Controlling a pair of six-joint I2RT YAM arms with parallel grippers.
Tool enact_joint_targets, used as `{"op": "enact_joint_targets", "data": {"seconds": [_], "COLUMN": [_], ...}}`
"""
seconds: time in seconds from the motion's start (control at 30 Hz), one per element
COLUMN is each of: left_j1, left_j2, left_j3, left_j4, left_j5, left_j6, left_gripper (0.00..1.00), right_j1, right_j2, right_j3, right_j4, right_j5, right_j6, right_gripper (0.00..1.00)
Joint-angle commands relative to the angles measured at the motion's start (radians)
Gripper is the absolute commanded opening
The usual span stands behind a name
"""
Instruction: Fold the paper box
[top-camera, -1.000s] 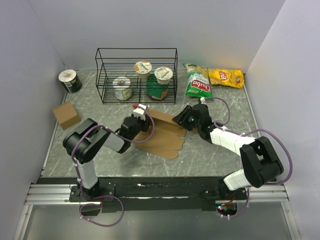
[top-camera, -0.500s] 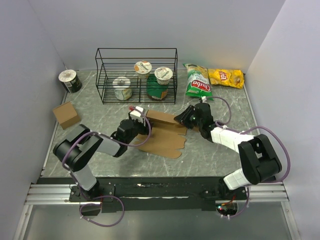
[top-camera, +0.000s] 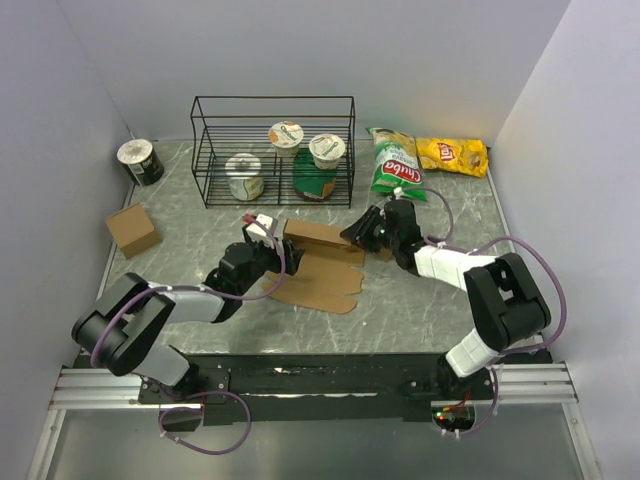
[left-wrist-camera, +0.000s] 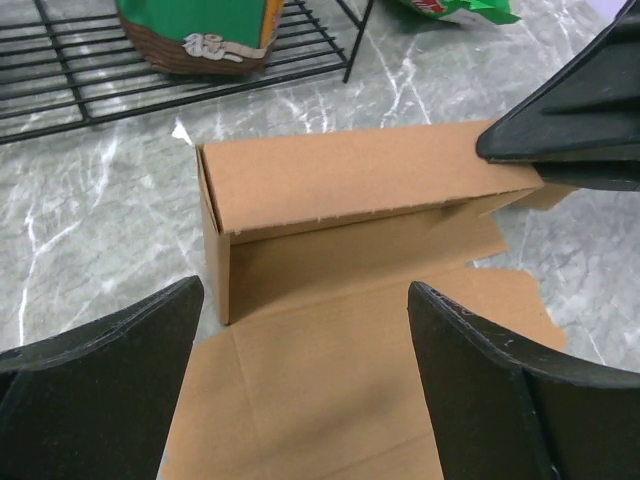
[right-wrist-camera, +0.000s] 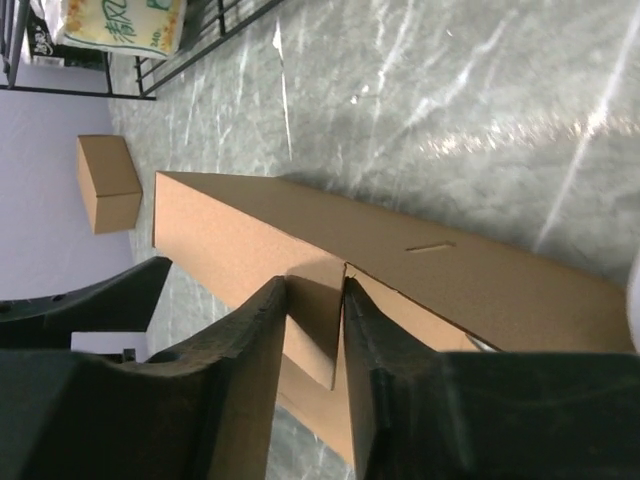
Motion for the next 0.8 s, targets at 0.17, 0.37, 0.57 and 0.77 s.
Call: {"op": "enact_joint_targets", "data": {"seconds": [0.17,0.37,0.57,0.77], "left_j1": [0.102,0.168,0.238,0.274], "left_j2": [0.019,-0.066,-0.083,0.023], "left_j3": [0.000,0.011,0.106,0.250], "left_j4": [0.018,0.001,-0.125,-0.226], "left_j5": [0.093,0.223,0.294,0.324], "left_j6": [-0.099,-0.138,-0.197,-0.252], "left_gripper": [0.91,0.95,0.97,0.95], "right_j1": [0.001,-0.007,-0.004,0.007], "right_j2": [-0.044,-0.213,-0.309,-0.306], "right_j3": [0.058,0.010,-0.089,-0.161], "right_j4": [-0.046,-0.155,-0.177,-0.174], "right_j5": [0.029,0.119,0.124,0.130], "right_j6": [-0.106,-0.194,-0.201,-0.201], "right_gripper": [0.70,0.88,0.87,0.82]}}
